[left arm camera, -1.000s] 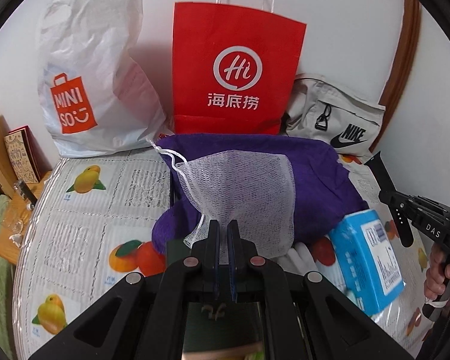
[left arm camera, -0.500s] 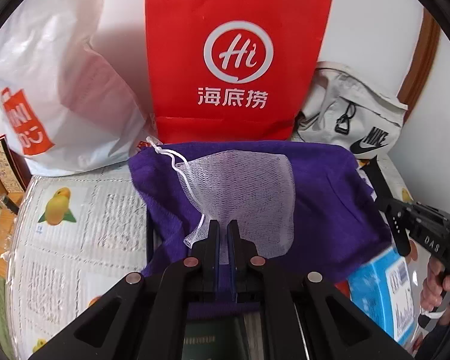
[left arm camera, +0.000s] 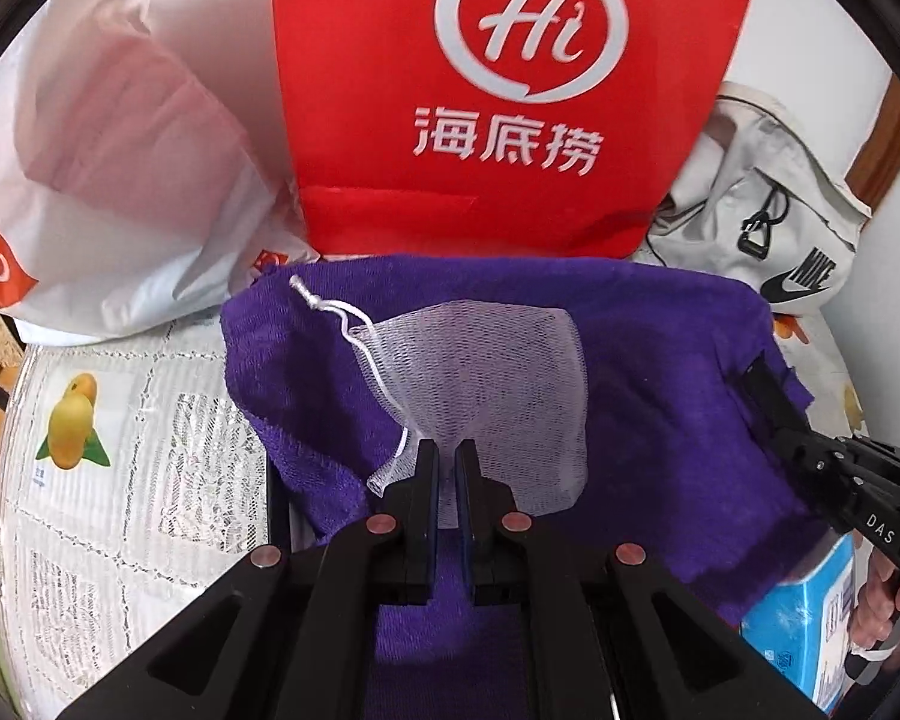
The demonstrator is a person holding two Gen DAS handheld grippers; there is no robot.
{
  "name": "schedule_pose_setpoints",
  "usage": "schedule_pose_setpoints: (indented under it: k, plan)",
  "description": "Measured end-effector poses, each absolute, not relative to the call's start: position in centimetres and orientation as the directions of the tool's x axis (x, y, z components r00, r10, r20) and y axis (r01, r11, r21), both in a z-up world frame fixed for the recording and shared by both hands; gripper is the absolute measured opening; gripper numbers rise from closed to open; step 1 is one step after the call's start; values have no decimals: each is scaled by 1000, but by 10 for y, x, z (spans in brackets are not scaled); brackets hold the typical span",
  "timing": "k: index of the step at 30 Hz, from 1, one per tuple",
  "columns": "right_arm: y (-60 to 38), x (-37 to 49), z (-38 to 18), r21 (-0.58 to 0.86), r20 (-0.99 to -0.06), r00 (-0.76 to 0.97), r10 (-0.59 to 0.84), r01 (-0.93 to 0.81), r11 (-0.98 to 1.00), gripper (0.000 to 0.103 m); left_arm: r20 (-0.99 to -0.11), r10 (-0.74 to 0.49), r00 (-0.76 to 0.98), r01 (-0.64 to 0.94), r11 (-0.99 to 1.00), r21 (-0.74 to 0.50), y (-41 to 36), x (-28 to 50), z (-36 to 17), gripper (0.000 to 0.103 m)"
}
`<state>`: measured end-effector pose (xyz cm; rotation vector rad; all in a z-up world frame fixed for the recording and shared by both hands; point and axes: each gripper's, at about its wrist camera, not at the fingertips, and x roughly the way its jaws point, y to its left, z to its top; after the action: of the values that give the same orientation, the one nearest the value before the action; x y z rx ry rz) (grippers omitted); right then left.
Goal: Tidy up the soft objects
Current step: 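Carry the mesh bag with the left gripper onto the purple towel while the right gripper carries the strap there, then open the left gripper to drop the mesh bag while the right gripper releases the strap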
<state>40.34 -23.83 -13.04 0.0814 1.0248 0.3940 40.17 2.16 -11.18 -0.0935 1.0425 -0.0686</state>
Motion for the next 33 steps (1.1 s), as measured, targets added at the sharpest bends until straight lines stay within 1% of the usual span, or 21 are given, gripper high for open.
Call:
schedule_pose_setpoints:
  k: [5, 6, 7, 8, 9, 10, 11, 13, 15, 18, 22, 27, 33]
  plan:
    - [-238, 406, -135, 258, -827, 431, 360, -276, 926, 4, -864, -103, 493, 8, 993, -114, 21, 405, -116, 10]
    - [-238, 406, -136, 257, -831, 426, 357, -274, 927, 4, -864, -100, 493, 7, 994, -111, 20, 406, -117, 15]
    - [-238, 406, -137, 256, -833, 425, 354, -271, 928, 5, -864, -97, 495, 6, 994, -109, 19, 408, -117, 23]
    - [-236, 408, -138, 256, -833, 426, 354, -270, 928, 6, -863, -92, 497, 1, 994, -105, 19, 408, -117, 28]
    - [-235, 408, -138, 256, -833, 426, 354, -271, 928, 8, -862, -88, 498, -1, 995, -102, 20, 407, -116, 36]
    - [-233, 409, -138, 255, -833, 426, 353, -270, 928, 17, -860, -85, 503, -1, 995, -99, 20, 406, -115, 42]
    - [-233, 409, -138, 248, -835, 428, 346, -269, 931, 29, -855, -82, 511, -4, 995, -98, 21, 405, -113, 42]
    - [-232, 403, -133, 220, -831, 452, 324, -268, 938, 42, -851, -81, 520, -7, 995, -99, 24, 401, -108, 45]
    - [-233, 395, -128, 206, -820, 477, 317, -270, 940, 44, -846, -77, 528, -10, 995, -97, 29, 394, -101, 48]
    - [-232, 380, -117, 191, -809, 502, 306, -268, 944, 47, -838, -65, 542, -14, 996, -86, 31, 379, -91, 50]
    - [-231, 355, -99, 165, -797, 536, 279, -250, 954, 48, -819, -64, 570, -15, 996, -88, 32, 354, -77, 50]
    - [-229, 312, -73, 178, -765, 576, 288, -240, 954, 48, -802, -66, 594, -22, 995, -98, 38, 317, -61, 50]
    - [-228, 261, -53, 200, -736, 604, 308, -240, 950, 57, -778, -85, 623, -10, 993, -116, 40, 268, -42, 50]
